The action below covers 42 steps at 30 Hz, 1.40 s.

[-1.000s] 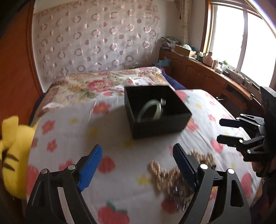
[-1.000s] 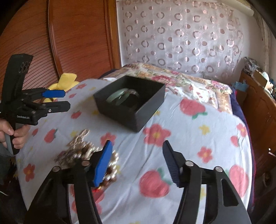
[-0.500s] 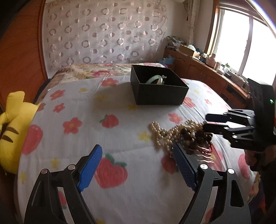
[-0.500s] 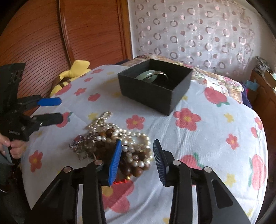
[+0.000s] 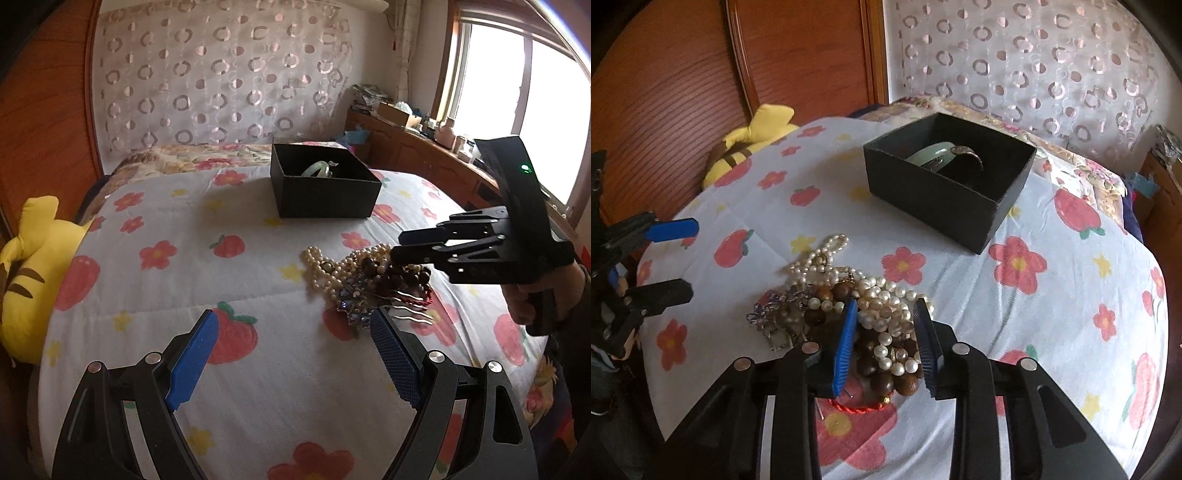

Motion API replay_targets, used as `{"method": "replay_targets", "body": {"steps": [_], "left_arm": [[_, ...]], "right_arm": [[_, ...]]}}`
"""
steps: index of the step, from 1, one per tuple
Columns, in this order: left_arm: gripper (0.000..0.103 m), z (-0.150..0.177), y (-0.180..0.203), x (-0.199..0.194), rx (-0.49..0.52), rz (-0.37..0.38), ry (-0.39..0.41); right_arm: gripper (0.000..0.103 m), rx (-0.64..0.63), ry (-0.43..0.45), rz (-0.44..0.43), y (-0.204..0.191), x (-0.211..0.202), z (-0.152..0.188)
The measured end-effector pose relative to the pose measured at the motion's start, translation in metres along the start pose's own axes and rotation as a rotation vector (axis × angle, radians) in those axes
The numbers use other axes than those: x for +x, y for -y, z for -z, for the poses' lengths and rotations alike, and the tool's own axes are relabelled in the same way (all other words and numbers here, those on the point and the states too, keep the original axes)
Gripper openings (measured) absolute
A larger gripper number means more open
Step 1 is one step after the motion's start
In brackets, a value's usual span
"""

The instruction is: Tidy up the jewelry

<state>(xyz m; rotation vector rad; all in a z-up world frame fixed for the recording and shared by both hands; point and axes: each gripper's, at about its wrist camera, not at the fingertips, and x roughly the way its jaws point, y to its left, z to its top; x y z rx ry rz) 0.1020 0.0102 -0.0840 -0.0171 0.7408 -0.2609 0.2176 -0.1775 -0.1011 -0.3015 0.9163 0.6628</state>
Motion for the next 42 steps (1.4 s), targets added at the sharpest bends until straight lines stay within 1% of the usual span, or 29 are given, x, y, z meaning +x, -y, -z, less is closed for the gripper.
{"method": "replay_targets", "body": {"steps": [2,6,8,9,10,13,16,20,29,30,32,34,37,38,40,41,42], "left_arm": [[0.081,0.001,0.002,-0.003,0.003,0.003,0.004],[0.081,0.002,0.006,-0.006,0.016,0.01,0.007],[0.081,0.003,0.007,-0.005,0.018,0.011,0.004],[0.081,0.003,0.008,-0.004,0.017,0.012,0.001],[0.081,0.003,0.007,-0.003,0.016,0.012,-0.001],[0.081,0.004,0.008,0.0,0.015,0.014,-0.006],[0.081,0.005,0.01,0.0,0.015,0.018,-0.009],[0.081,0.006,0.012,0.004,0.026,0.019,-0.018],[0.08,0.007,0.015,0.013,0.032,0.048,-0.039],[0.079,0.006,0.016,0.013,0.033,0.055,-0.039],[0.073,0.005,0.017,0.014,0.032,0.066,-0.042],[0.069,0.003,0.018,0.017,0.033,0.074,-0.047],[0.062,-0.001,0.022,0.024,0.044,0.089,-0.063],[0.061,-0.003,0.024,0.027,0.046,0.095,-0.072],[0.05,-0.005,0.027,0.033,0.049,0.111,-0.091],[0.048,-0.006,0.028,0.036,0.048,0.118,-0.099],[0.043,-0.006,0.03,0.039,0.048,0.125,-0.109]], "right_arm": [[0.034,0.0,-0.012,0.03,0.001,0.002,0.0],[0.034,0.033,-0.021,0.001,0.011,0.0,0.006],[0.02,0.044,-0.02,-0.025,0.014,-0.002,0.006],[0.011,0.046,-0.02,-0.031,0.015,-0.003,0.007],[0.009,0.04,-0.021,-0.029,0.014,-0.004,0.007],[0.008,0.035,-0.003,-0.027,0.013,-0.01,0.007],[0.008,0.047,0.05,-0.033,0.015,-0.026,0.004],[0.008,0.041,0.119,-0.019,0.013,-0.051,-0.002],[0.008,0.007,0.265,0.067,0.005,-0.108,-0.013],[0.008,0.005,0.274,0.072,0.005,-0.112,-0.014],[0.008,-0.008,0.291,0.089,0.003,-0.121,-0.016],[0.008,-0.023,0.303,0.125,0.001,-0.128,-0.016],[0.008,-0.024,0.309,0.16,0.005,-0.135,-0.014],[0.008,-0.018,0.312,0.172,0.009,-0.137,-0.012],[0.008,0.002,0.326,0.182,0.016,-0.143,-0.009],[0.008,0.01,0.333,0.187,0.019,-0.146,-0.007],[0.008,0.015,0.339,0.192,0.021,-0.148,-0.006]]}}
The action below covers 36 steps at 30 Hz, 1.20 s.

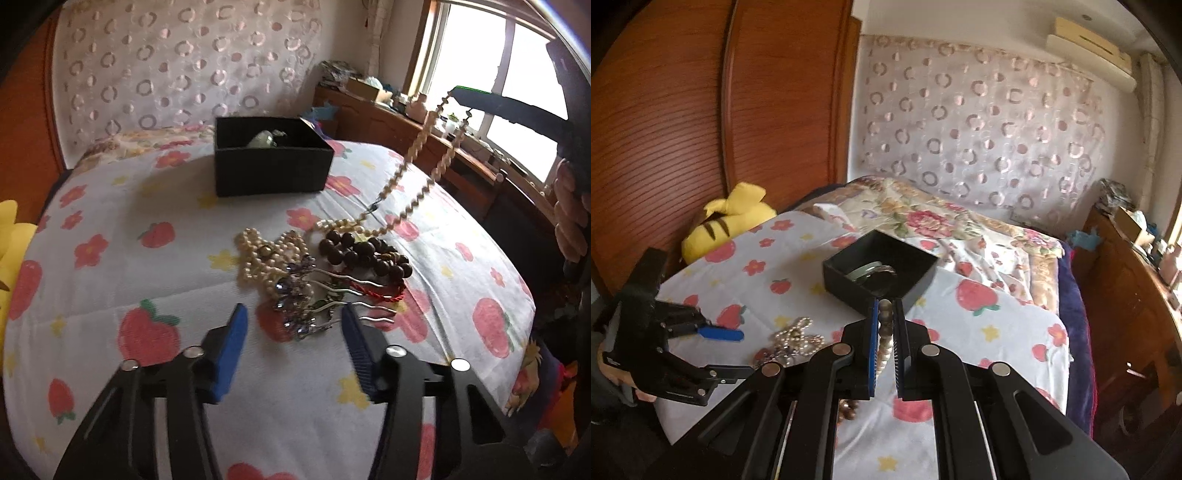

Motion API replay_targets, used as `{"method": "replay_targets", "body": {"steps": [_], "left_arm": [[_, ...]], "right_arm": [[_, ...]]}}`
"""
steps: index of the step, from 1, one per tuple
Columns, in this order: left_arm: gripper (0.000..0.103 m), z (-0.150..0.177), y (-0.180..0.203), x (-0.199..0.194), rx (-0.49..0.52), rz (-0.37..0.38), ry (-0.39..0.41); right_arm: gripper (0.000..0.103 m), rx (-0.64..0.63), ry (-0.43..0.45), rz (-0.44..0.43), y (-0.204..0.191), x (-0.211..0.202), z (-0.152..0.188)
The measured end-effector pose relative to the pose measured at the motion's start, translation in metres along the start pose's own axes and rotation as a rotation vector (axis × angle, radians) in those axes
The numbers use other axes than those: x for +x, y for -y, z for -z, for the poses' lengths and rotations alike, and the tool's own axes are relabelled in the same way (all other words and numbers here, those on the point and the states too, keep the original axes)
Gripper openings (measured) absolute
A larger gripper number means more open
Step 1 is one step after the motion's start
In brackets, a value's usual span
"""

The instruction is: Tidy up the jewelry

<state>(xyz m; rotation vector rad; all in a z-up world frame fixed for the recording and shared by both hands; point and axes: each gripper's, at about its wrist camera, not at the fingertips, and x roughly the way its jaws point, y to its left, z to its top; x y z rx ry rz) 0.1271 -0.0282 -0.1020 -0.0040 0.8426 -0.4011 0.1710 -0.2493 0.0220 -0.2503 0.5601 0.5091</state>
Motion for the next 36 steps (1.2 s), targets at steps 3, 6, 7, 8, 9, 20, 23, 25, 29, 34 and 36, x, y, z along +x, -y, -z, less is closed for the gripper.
{"method": "replay_targets", "body": {"steps": [3,6,7,8,9,20,23,25,29,34,36], "left_arm": [[0.033,-0.001,0.003,0.01,0.002,0.005,-0.026],[0.031,-0.002,0.005,0.018,0.005,-0.004,-0.047],[0.031,-0.003,0.005,0.019,0.004,-0.006,-0.05],[0.031,-0.005,0.004,0.022,0.003,-0.011,-0.056],[0.031,-0.006,0.004,0.024,0.001,-0.017,-0.058],[0.023,-0.008,-0.004,0.022,-0.028,0.022,-0.053],[0.022,-0.006,-0.002,0.012,-0.031,0.038,-0.024],[0.022,-0.005,0.001,0.005,-0.025,0.038,-0.005],[0.021,-0.006,0.008,-0.008,0.011,0.027,0.018],[0.02,-0.013,0.014,-0.025,0.027,0.027,0.062],[0.02,-0.016,0.014,-0.032,0.029,0.022,0.08]], "right_arm": [[0.008,0.013,0.019,0.018,0.009,-0.01,0.0],[0.008,0.016,0.032,0.029,0.017,-0.02,0.0],[0.008,0.017,0.033,0.031,0.018,-0.021,0.001],[0.008,0.018,0.034,0.033,0.019,-0.022,0.001],[0.008,0.019,0.034,0.035,0.02,-0.023,0.002],[0.008,0.017,0.019,0.022,0.016,-0.021,0.011],[0.008,0.011,0.017,0.019,0.013,-0.02,0.01],[0.008,0.008,0.02,0.018,0.012,-0.021,0.008],[0.008,0.001,0.035,0.016,0.009,-0.024,0.002],[0.008,-0.009,0.052,0.018,0.005,-0.029,-0.007],[0.008,-0.014,0.058,0.02,0.006,-0.031,-0.011]]}}
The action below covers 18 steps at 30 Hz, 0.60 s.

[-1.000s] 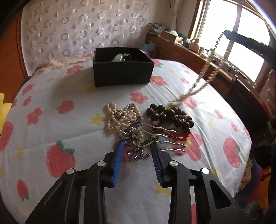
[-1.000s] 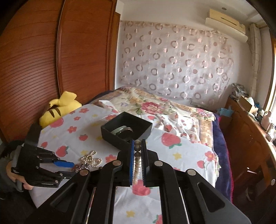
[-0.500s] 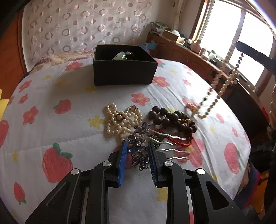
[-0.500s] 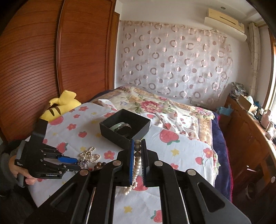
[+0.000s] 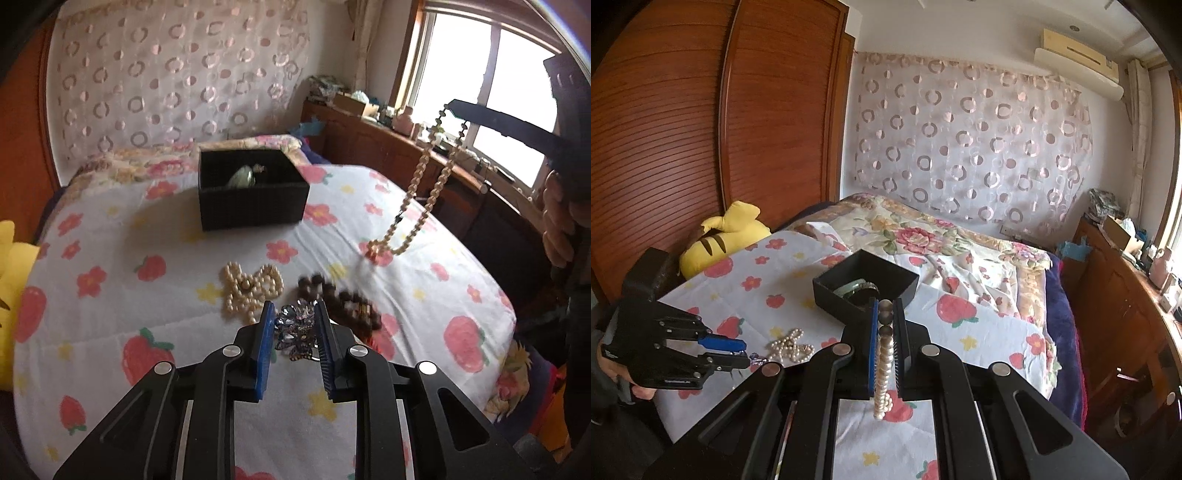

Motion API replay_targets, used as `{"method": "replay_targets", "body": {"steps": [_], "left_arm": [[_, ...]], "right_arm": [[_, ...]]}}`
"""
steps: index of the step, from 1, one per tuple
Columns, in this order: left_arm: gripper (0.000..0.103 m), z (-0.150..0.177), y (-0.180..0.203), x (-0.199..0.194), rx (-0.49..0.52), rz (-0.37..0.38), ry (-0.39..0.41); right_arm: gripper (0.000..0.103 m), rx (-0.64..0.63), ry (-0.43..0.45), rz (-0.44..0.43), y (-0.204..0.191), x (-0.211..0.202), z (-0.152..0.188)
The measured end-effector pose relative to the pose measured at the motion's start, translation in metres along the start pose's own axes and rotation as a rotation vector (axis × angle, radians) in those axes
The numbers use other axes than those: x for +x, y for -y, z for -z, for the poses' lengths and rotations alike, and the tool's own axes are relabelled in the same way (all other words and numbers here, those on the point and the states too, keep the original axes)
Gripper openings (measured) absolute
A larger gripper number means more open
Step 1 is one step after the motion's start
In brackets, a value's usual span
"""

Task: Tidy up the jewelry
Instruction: 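Carry the silver comb into the black box and open the left gripper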

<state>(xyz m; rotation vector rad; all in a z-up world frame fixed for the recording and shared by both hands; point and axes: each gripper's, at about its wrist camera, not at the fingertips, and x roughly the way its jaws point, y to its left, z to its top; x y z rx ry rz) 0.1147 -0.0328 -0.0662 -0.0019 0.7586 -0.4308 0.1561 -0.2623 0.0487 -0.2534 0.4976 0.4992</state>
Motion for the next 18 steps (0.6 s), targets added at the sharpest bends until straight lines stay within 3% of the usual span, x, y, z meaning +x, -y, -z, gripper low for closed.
{"method": "replay_targets", "body": {"steps": [6,18], "left_arm": [[0.02,-0.007,0.0,-0.008,0.052,-0.074,0.014],[0.02,-0.002,-0.036,0.009,0.015,-0.196,0.045]], "right_arm": [[0.008,-0.006,0.005,-0.001,-0.002,-0.001,-0.003],[0.008,-0.008,-0.01,-0.017,-0.008,0.006,0.0]]}}
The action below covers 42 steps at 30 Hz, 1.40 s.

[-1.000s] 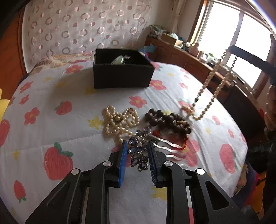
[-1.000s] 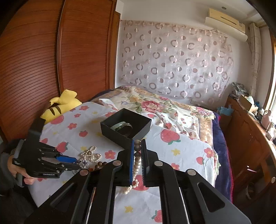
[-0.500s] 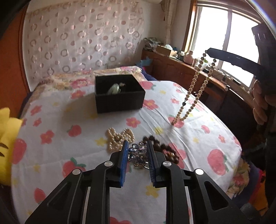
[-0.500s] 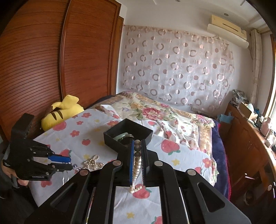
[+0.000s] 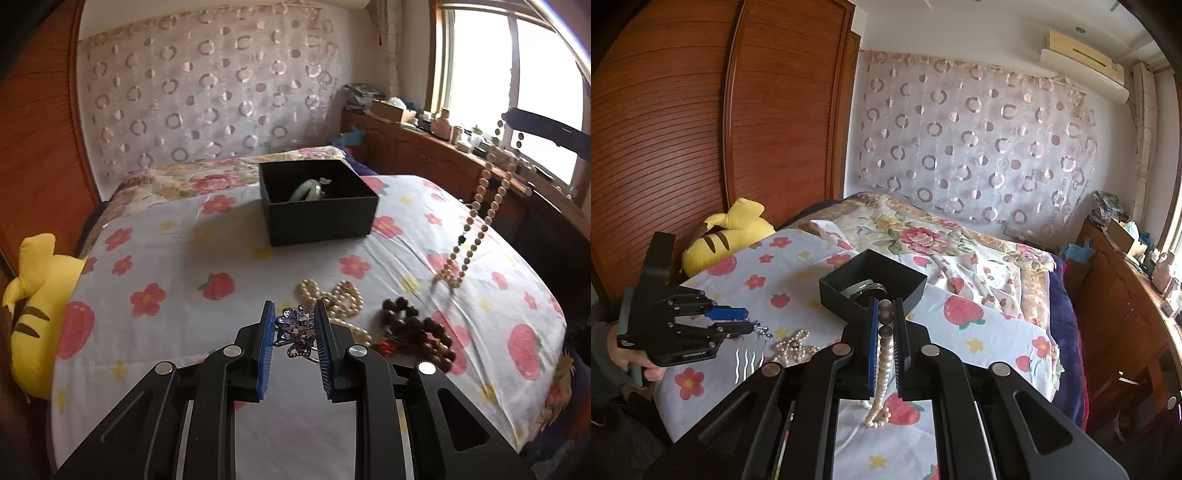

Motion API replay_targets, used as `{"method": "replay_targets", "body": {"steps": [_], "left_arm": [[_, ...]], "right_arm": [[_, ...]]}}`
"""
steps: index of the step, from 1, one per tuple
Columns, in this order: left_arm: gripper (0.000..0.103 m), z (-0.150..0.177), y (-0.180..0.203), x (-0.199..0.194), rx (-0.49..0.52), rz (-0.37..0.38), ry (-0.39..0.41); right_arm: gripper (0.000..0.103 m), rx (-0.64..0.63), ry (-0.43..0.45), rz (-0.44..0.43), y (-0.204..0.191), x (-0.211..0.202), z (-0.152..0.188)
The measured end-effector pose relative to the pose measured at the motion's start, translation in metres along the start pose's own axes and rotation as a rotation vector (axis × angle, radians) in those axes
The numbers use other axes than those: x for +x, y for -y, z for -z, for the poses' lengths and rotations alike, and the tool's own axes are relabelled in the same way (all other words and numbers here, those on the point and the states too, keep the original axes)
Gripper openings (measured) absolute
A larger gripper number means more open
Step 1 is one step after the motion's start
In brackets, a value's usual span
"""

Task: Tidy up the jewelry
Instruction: 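Carry the silver comb into the black box and open the left gripper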

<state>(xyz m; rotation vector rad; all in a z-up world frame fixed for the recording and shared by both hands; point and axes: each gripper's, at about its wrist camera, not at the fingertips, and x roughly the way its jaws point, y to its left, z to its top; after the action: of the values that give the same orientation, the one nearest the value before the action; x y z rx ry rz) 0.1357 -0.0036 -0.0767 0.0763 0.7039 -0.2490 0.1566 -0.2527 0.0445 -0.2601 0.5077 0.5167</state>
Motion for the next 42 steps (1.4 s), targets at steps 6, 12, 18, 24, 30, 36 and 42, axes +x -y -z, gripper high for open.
{"method": "replay_targets", "body": {"steps": [6,12,18,24,30,36,42], "left_arm": [[0.02,-0.013,-0.013,-0.01,-0.033,-0.012,0.044],[0.02,-0.04,-0.014,-0.026,-0.033,-0.019,0.105],[0.02,-0.073,-0.015,-0.035,-0.031,-0.014,0.157],[0.02,-0.099,-0.019,-0.031,-0.039,-0.013,0.183],[0.02,-0.118,-0.022,-0.024,-0.038,-0.027,0.199],[0.02,-0.131,-0.023,-0.009,-0.033,-0.042,0.192],[0.02,-0.142,-0.025,0.02,-0.029,-0.054,0.163]], "right_arm": [[0.008,-0.001,-0.001,0.001,-0.001,0.0,0.0],[0.008,-0.007,0.031,0.008,-0.008,0.002,-0.015],[0.008,-0.027,0.077,0.022,-0.01,0.009,-0.054],[0.008,-0.042,0.122,0.037,-0.004,0.023,-0.096],[0.008,-0.034,0.097,0.06,0.003,0.063,-0.119],[0.008,-0.004,0.023,0.065,0.012,0.108,-0.114],[0.009,0.07,-0.068,0.022,0.018,0.147,-0.084]]}}
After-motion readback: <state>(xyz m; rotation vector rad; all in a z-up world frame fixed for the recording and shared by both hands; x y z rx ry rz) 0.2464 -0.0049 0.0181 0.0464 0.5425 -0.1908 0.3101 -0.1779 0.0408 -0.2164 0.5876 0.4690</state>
